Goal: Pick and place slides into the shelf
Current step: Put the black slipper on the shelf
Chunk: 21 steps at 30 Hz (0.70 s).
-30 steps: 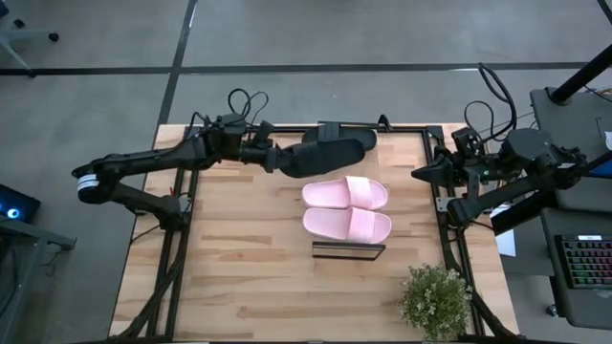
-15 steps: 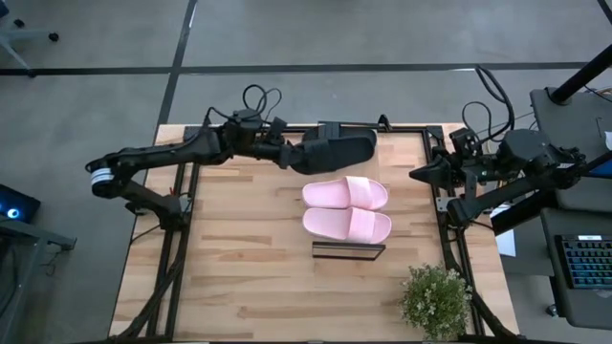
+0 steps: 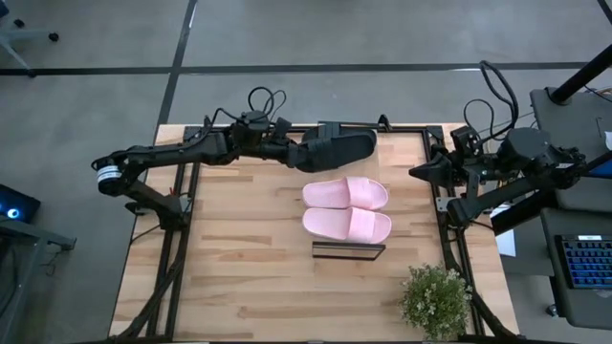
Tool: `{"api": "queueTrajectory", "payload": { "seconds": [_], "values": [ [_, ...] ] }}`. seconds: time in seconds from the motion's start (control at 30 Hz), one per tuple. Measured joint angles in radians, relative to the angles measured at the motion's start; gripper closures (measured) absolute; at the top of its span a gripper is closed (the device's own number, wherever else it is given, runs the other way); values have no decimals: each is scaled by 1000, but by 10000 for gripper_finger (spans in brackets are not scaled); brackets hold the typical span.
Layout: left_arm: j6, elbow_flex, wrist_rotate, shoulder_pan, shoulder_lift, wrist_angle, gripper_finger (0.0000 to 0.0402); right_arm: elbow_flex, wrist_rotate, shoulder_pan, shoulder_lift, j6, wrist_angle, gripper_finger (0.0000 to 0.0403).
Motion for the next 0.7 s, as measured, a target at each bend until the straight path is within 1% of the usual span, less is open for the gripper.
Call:
{"api": "queueTrajectory", "payload": {
  "seconds": [0.3, 0.7],
  "values": [
    [-8, 7, -11, -2, 35, -5, 401, 0, 0, 0, 0, -7, 10, 394],
    [-22, 45, -33, -17, 96, -5, 401, 0, 0, 0, 0, -7, 12, 394]
  ]
}}
